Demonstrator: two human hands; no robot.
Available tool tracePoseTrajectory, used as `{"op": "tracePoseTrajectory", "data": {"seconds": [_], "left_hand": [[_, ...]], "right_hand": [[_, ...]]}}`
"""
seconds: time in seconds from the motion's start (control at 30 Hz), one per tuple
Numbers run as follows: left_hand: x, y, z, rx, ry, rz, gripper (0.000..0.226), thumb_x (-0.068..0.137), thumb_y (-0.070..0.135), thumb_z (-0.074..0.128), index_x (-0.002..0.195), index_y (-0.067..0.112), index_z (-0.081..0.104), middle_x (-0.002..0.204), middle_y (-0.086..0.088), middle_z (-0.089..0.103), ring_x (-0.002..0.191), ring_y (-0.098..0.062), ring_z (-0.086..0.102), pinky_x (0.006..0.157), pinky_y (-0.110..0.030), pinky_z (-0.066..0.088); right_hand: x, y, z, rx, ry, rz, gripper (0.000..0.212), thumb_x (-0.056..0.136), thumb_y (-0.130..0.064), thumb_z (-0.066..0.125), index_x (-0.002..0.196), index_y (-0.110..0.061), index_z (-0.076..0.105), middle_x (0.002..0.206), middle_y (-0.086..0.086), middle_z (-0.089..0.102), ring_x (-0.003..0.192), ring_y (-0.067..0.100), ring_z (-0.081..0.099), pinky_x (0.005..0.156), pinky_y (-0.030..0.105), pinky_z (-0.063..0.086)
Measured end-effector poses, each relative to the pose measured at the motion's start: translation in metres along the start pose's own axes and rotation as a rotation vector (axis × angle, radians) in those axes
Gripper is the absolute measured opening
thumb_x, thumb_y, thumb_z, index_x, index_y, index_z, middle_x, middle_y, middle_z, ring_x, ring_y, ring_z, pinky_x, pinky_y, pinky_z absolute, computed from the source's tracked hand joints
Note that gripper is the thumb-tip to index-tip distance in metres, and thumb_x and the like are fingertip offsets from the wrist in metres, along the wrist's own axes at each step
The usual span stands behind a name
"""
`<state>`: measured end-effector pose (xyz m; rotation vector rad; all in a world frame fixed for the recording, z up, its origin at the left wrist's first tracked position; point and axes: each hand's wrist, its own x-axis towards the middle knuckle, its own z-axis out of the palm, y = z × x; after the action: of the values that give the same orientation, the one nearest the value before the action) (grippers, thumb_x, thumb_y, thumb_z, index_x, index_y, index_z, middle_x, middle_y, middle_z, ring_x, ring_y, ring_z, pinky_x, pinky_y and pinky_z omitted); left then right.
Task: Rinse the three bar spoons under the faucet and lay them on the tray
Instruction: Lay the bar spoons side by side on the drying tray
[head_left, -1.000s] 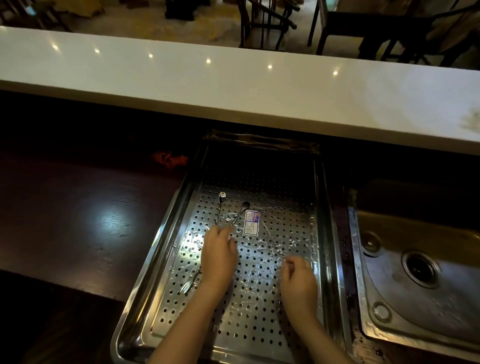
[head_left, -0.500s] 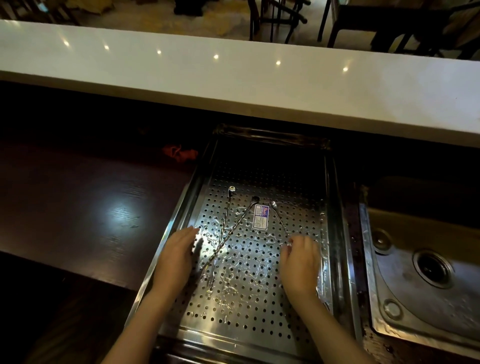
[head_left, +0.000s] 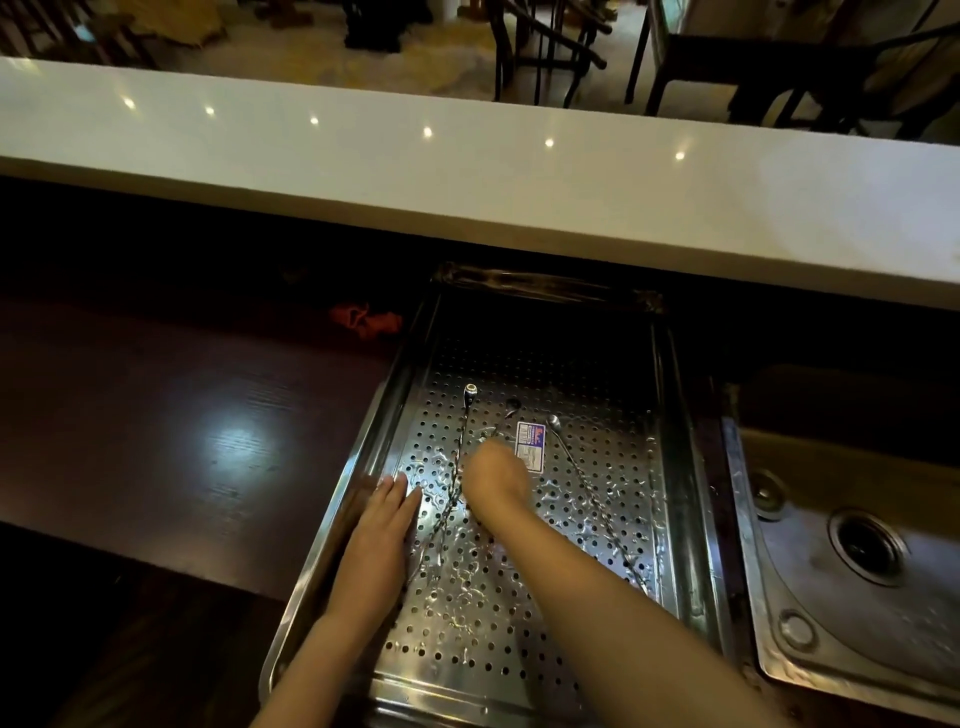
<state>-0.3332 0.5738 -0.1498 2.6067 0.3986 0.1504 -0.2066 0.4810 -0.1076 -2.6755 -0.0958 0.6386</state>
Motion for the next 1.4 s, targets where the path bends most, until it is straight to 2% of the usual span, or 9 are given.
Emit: {"op": "tracePoseTrajectory", "data": {"seconds": [0.3, 0.4, 0.5, 0.6, 0.73, 0.9, 1.03, 1.2, 1.4], "left_hand": [[-0.004, -0.002, 0.013, 0.016, 0.020, -0.024, 0.052, 0.094, 0.008, 0.041, 0.141, 0.015, 0.023, 0.154, 0.000, 0.018, 0.141, -0.011, 0.001, 0.115, -0.031, 0.001], [-0.006, 0.000, 0.016, 0.036, 0.023, -0.012, 0.051, 0.096, 0.029, 0.039, 0.140, 0.018, 0.017, 0.150, 0.006, 0.012, 0.141, -0.011, 0.002, 0.115, -0.031, 0.002], [-0.006, -0.003, 0.019, 0.071, 0.018, -0.004, 0.052, 0.096, 0.033, 0.038, 0.139, 0.019, 0.012, 0.150, 0.006, 0.010, 0.142, -0.012, 0.002, 0.116, -0.032, 0.003], [-0.005, -0.005, 0.020, 0.100, 0.010, 0.001, 0.053, 0.096, 0.034, 0.037, 0.140, 0.020, 0.011, 0.151, 0.005, 0.011, 0.142, -0.012, 0.002, 0.116, -0.033, 0.003], [-0.005, -0.004, 0.019, 0.105, 0.005, 0.004, 0.052, 0.096, 0.033, 0.036, 0.140, 0.019, 0.012, 0.153, 0.003, 0.012, 0.142, -0.012, -0.001, 0.116, -0.032, 0.000], [-0.004, 0.024, 0.022, 0.049, 0.013, -0.107, 0.059, 0.093, 0.048, 0.026, 0.144, 0.020, 0.015, 0.153, 0.004, 0.003, 0.140, -0.011, -0.008, 0.115, -0.033, -0.001], [0.000, 0.061, 0.040, -0.019, -0.027, -0.145, 0.068, 0.090, 0.058, 0.022, 0.145, 0.023, 0.001, 0.151, 0.006, -0.012, 0.140, -0.011, -0.017, 0.113, -0.032, -0.009], [-0.001, 0.063, 0.051, 0.062, -0.053, -0.137, 0.062, 0.094, 0.049, 0.020, 0.143, 0.023, -0.005, 0.153, 0.001, -0.016, 0.139, -0.015, -0.022, 0.115, -0.034, -0.011], [-0.010, 0.047, 0.043, 0.066, -0.020, -0.123, 0.048, 0.097, 0.034, 0.017, 0.142, 0.025, 0.001, 0.155, 0.003, -0.005, 0.141, -0.013, -0.016, 0.115, -0.033, -0.011]], "right_hand": [[0.004, 0.034, -0.013, 0.042, -0.009, 0.005, 0.027, 0.095, -0.003, 0.037, 0.112, 0.002, 0.057, 0.105, 0.017, 0.067, 0.081, 0.028, 0.061, 0.064, 0.033, 0.046], [0.003, 0.043, -0.010, 0.100, 0.023, 0.007, 0.029, 0.097, -0.006, 0.031, 0.117, 0.001, 0.051, 0.081, 0.010, 0.061, 0.068, 0.023, 0.058, 0.055, 0.030, 0.043], [0.002, 0.043, -0.003, 0.076, 0.066, -0.044, 0.030, 0.096, -0.007, 0.028, 0.121, -0.001, 0.042, 0.093, 0.017, 0.062, 0.076, 0.031, 0.057, 0.060, 0.035, 0.043], [-0.002, 0.045, 0.002, -0.035, 0.114, -0.085, 0.039, 0.094, 0.002, 0.034, 0.133, -0.003, 0.031, 0.087, 0.015, 0.065, 0.065, 0.026, 0.053, 0.050, 0.033, 0.041], [-0.008, 0.051, 0.002, -0.120, 0.139, -0.190, 0.038, 0.092, 0.005, 0.041, 0.129, 0.001, 0.035, 0.091, 0.017, 0.068, 0.074, 0.030, 0.065, 0.055, 0.035, 0.047], [-0.006, 0.059, -0.007, -0.169, 0.128, -0.165, 0.038, 0.091, 0.006, 0.042, 0.128, 0.003, 0.037, 0.091, 0.016, 0.067, 0.064, 0.023, 0.051, 0.053, 0.032, 0.041], [-0.007, 0.063, -0.015, -0.087, 0.171, -0.132, 0.030, 0.096, -0.007, 0.042, 0.126, -0.002, 0.040, 0.096, 0.015, 0.068, 0.077, 0.028, 0.062, 0.057, 0.032, 0.044], [-0.010, 0.098, -0.038, -0.144, 0.376, -0.045, 0.032, 0.090, -0.005, 0.049, 0.122, -0.006, 0.045, 0.122, 0.013, 0.053, 0.107, 0.024, 0.051, 0.088, 0.030, 0.046], [-0.013, 0.124, -0.041, -0.209, 0.279, 0.015, 0.033, 0.091, -0.005, 0.046, 0.125, -0.003, 0.045, 0.126, 0.016, 0.053, 0.114, 0.028, 0.051, 0.094, 0.036, 0.046]]}}
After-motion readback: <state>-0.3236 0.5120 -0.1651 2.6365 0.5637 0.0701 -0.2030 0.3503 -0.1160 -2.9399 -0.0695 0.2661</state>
